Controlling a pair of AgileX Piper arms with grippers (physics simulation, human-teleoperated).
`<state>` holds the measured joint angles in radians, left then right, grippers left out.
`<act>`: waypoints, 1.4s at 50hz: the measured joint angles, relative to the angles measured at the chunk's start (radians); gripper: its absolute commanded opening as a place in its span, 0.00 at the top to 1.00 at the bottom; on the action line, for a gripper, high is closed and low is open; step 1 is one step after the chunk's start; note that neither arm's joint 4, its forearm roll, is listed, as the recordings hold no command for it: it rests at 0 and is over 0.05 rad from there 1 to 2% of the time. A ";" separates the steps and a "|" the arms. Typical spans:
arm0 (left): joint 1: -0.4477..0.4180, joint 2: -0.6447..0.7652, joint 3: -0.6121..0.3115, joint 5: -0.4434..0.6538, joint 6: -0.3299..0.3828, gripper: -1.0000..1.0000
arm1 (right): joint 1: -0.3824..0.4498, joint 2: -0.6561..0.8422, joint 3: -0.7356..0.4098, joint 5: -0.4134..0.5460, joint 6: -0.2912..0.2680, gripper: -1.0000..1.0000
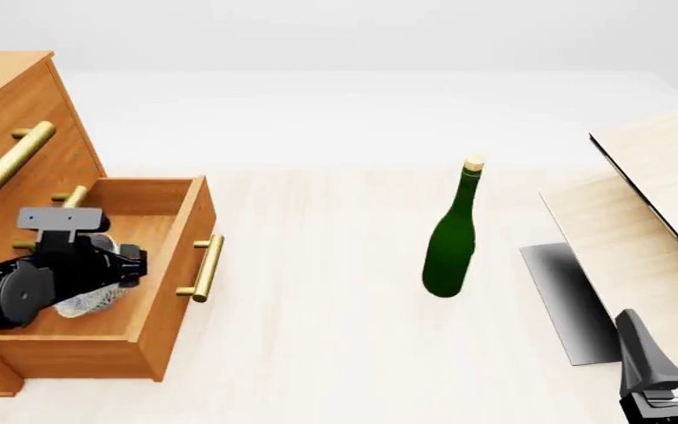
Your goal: Put the bowl in the bottom drawer of the cabinet.
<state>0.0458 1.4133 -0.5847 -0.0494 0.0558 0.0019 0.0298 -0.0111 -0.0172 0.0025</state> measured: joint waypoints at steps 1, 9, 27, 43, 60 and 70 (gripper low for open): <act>-0.001 0.000 0.000 0.000 -0.001 0.00 | 0.000 0.000 0.000 0.000 0.000 0.00; -0.002 -0.008 -0.004 0.002 -0.003 0.00 | 0.000 0.000 0.000 0.000 0.000 0.00; 0.003 -0.019 -0.012 0.002 -0.011 0.00 | 0.000 0.000 0.000 0.000 0.000 0.00; -0.005 -0.065 0.007 -0.014 -0.096 0.00 | 0.000 0.000 0.000 0.000 0.000 0.00; -0.035 -0.110 0.013 -0.045 -0.228 0.00 | 0.000 0.000 0.000 0.000 0.000 0.00; -0.064 -0.130 -0.002 -0.047 -0.261 0.00 | 0.000 0.000 0.000 0.000 0.000 0.00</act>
<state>-0.0183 1.2831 -0.5868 -0.0963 -0.2055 0.0019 0.0299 -0.0111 -0.0173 0.0025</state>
